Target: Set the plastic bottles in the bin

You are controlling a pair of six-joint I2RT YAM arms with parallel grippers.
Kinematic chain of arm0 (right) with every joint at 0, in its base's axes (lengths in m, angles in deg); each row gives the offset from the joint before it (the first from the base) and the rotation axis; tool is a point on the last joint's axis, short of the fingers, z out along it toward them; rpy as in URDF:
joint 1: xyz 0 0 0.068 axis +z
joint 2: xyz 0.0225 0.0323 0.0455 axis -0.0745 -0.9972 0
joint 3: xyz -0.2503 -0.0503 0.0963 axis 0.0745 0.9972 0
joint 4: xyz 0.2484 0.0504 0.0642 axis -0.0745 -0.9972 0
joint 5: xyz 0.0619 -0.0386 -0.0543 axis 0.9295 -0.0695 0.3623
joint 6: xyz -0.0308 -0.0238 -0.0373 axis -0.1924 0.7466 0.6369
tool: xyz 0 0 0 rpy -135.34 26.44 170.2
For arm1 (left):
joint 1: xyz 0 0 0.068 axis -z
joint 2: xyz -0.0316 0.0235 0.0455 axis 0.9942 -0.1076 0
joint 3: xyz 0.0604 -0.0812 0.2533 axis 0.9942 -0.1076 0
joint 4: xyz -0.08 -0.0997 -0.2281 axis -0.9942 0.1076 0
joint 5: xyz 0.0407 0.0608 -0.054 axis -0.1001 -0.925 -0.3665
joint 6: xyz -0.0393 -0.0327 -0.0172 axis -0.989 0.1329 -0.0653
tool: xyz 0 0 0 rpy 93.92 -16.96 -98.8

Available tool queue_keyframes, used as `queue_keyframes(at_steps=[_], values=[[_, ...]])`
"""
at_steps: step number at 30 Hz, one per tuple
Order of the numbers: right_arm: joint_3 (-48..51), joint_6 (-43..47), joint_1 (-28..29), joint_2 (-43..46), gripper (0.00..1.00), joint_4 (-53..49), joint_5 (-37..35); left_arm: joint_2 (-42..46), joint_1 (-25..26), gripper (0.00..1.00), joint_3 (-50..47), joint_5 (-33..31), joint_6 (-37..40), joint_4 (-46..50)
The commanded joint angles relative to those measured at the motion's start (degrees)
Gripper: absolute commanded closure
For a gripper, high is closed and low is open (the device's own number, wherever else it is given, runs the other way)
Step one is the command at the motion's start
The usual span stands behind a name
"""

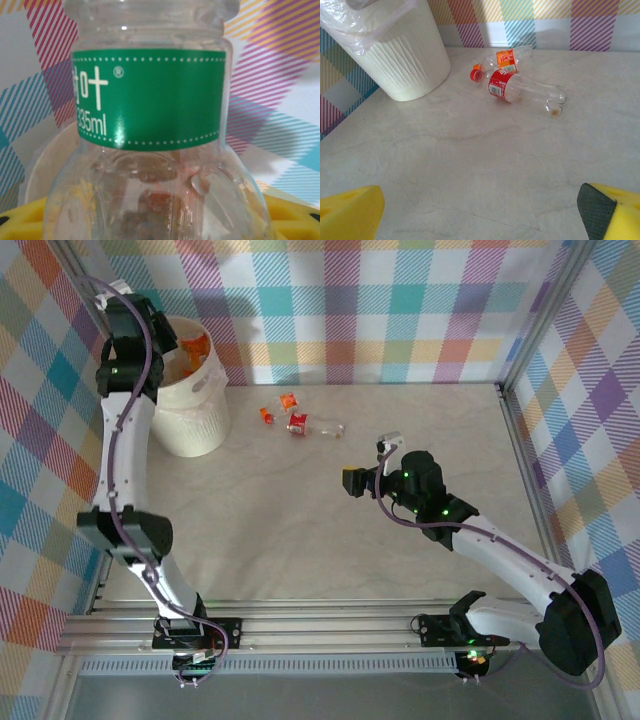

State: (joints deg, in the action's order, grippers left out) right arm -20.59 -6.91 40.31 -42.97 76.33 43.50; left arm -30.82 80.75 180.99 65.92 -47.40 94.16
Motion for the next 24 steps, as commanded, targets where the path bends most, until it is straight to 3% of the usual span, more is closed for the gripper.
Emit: queue_keyframes(at_steps=[1, 5, 9, 12, 15, 17, 24], values=[[-1.0, -0.8, -0.1, 1.6, 0.0, -0.2, -0.5, -5.5, -4.2, 0.47, 6.2, 1.3, 0.5, 4.1], [-0.5, -0.7, -0.1, 2.6, 0.0, -1.2, -1.4, -12.3, -7.5, 0.41, 14.1, 4.8, -2.5, 8.7], [0.2, -1.0, -0.1, 3.3, 0.0, -1.3, -2.1, -14.9, -8.9, 0.14, 18.0, 6.7, -5.1, 11.1], [0.3, -1.0, -0.1, 2.9, 0.0, -1.3, -2.1, -13.4, -9.0, 0.0, 18.1, 10.4, -6.0, 11.3], [-0.3, -0.8, -0.1, 1.3, 0.0, -1.1, -2.0, -10.5, -8.9, 0.0, 17.1, 14.6, -7.4, 12.3], [-1.3, -0.2, -0.1, -0.3, 0.0, -0.9, -1.8, -6.7, -8.5, 0.0, 12.9, 17.1, -8.1, 11.1], [-8.7, 4.9, -0.2, -10.7, 0.0, -2.5, -0.5, 17.6, -6.7, 0.0, -20.9, 27.5, -12.6, -7.3]])
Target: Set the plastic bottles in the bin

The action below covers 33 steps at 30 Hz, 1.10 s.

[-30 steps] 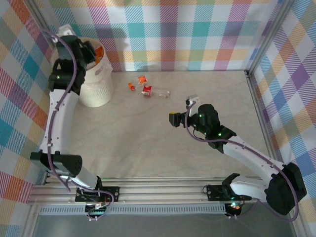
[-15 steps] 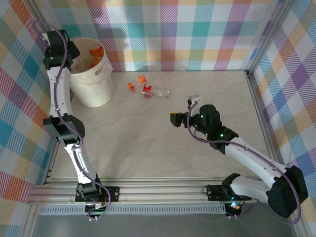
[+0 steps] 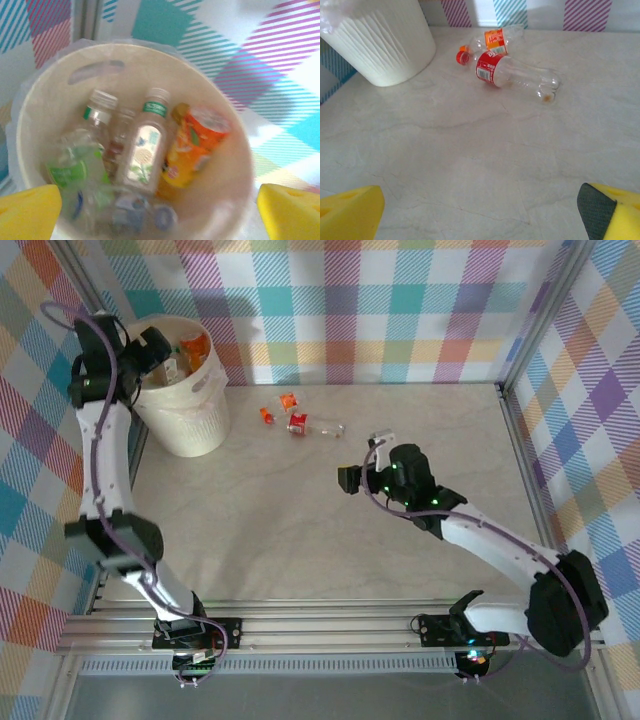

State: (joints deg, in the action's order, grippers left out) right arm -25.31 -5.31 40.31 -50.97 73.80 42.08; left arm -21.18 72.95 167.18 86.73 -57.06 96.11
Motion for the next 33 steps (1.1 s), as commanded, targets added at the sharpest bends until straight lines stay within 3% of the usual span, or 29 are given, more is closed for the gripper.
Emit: queue_keyframes(at_steps=[1, 7, 11, 19, 27, 33], values=[[-5.2, 4.6, -0.3, -4.5, 0.0, -0.2, 1.4, 11.1, 1.4, 0.0, -10.9, 8.1, -3.7, -10.8], [-16.1, 20.8, -1.0, -17.9, 0.0, -5.4, 4.3, 26.5, 3.8, 0.0, -32.9, 19.0, -11.7, -17.9], [-25.5, 31.3, -4.2, -27.2, 0.0, -10.4, 8.9, 31.6, 8.9, 0.0, -43.3, 24.2, -15.2, -21.2], [-48.2, 44.6, -12.0, -46.9, 0.0, -22.5, 17.9, 36.8, 18.7, 0.0, -57.3, 20.3, -19.2, -24.8], [-69.1, 58.1, -14.4, -63.3, 0.0, -33.3, 22.2, 36.0, 19.4, 0.0, -63.1, 16.7, -22.3, -29.0], [-81.5, 60.1, -14.3, -73.1, 0.03, -37.4, 22.6, 33.1, 19.4, 0.0, -64.3, 16.6, -24.2, -32.2]])
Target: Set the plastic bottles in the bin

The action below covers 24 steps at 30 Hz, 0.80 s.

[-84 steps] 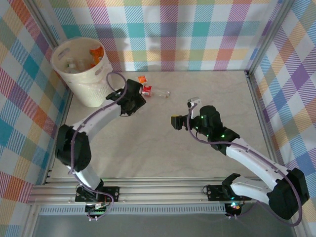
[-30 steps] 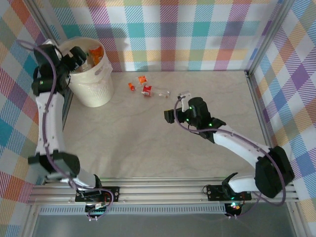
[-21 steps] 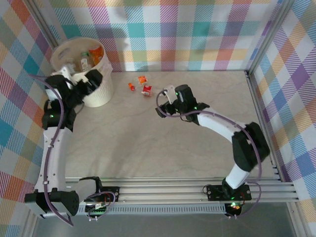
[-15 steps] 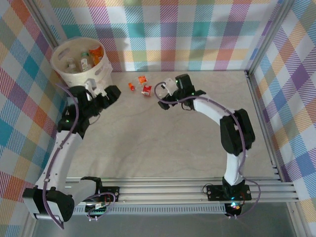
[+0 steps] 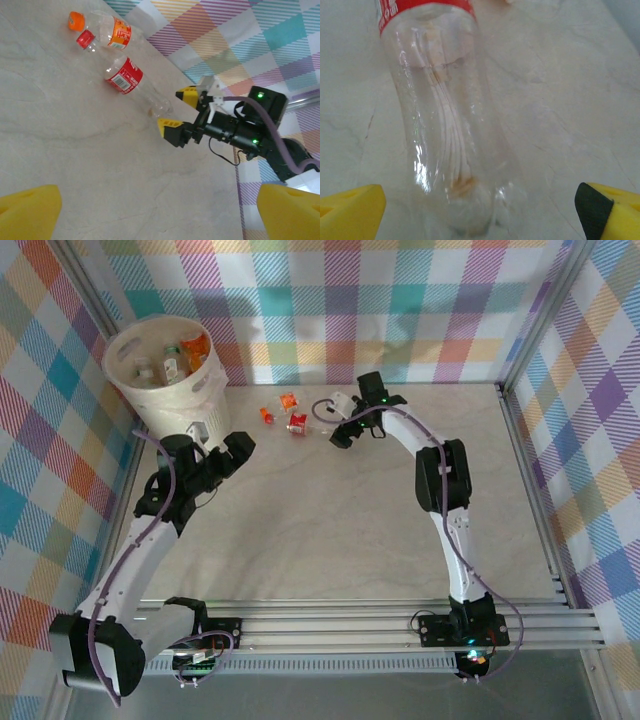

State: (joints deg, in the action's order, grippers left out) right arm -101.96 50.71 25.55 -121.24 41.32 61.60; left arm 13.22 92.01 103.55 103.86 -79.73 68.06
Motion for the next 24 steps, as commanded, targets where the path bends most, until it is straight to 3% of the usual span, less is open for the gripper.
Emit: queue_keyframes(at_steps=[1, 7, 15, 24], values=[[-6.8, 4.2, 0.4, -4.1, 0.03, -5.8, 3.7, -2.0, 0.3, 0.0, -0.5, -0.4, -1.7, -4.1], [-11.7, 4.1, 0.9, -8.4, 0.08, -7.8, 4.8, -4.6, 0.4, 0.0, -0.3, 0.0, -2.1, -4.9], [-10.6, 2.6, 1.6, -7.7, 0.3, -7.3, 2.9, -6.2, 0.5, 0.0, -0.2, 0.1, -2.1, -5.5], [7.2, -4.5, 2.2, 6.0, 0.47, 1.2, 0.2, -7.5, 1.1, 0.0, -0.6, 1.7, -2.8, -7.3]])
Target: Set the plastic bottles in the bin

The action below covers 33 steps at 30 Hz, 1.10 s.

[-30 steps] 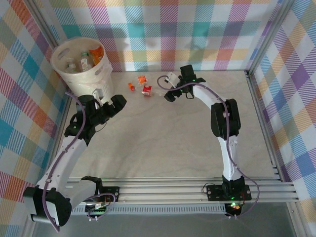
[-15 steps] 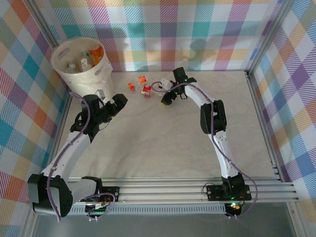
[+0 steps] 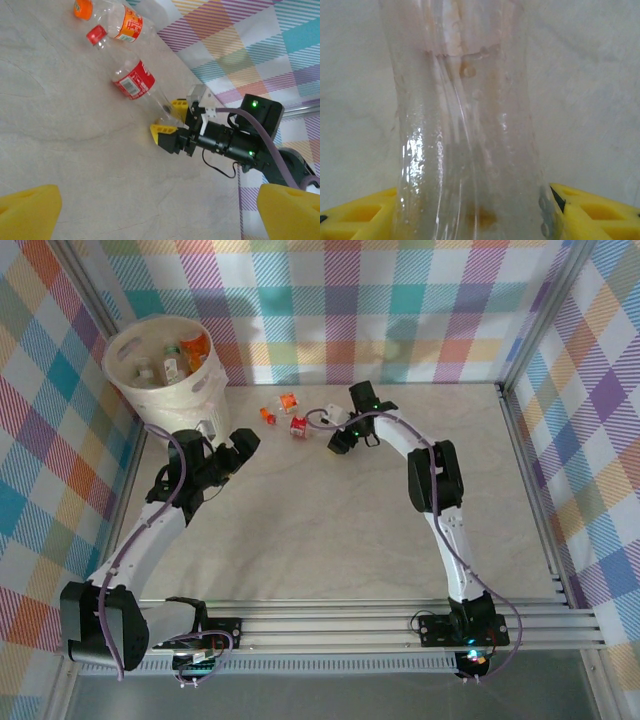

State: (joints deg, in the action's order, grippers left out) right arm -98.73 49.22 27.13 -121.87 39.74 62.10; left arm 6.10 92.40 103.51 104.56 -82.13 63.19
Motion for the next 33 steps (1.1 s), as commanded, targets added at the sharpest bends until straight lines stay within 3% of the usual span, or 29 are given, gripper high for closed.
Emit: queue_keyframes(at_steps=[1, 7, 14, 19, 25, 33], values=[[7.2, -3.5, 0.7, 9.0, 0.48, 3.8, 0.1, -0.5, 0.9, 0.0, -0.8, 1.1, -0.7, -2.8], [27.6, -8.2, 1.9, 24.6, 0.5, 13.1, -0.5, -3.4, 2.9, 0.0, -0.5, 4.8, -2.8, -7.7], [45.2, -22.9, 4.5, 40.9, 0.53, 18.4, -2.5, -6.0, 8.3, 0.0, 2.2, 6.9, -4.1, -13.8], [53.3, -38.5, 7.1, 50.0, 0.54, 19.5, 0.0, -7.8, 11.8, 0.0, 4.9, 6.2, -4.9, -14.1], [63.5, -58.1, 9.3, 58.1, 0.54, 33.1, 7.9, -9.9, 14.8, 0.0, 6.5, 1.3, -4.4, -12.1], [63.5, -63.7, 11.9, 59.0, 0.53, 33.3, 12.4, -12.8, 16.5, 0.0, 8.0, 0.6, -5.0, -14.3]])
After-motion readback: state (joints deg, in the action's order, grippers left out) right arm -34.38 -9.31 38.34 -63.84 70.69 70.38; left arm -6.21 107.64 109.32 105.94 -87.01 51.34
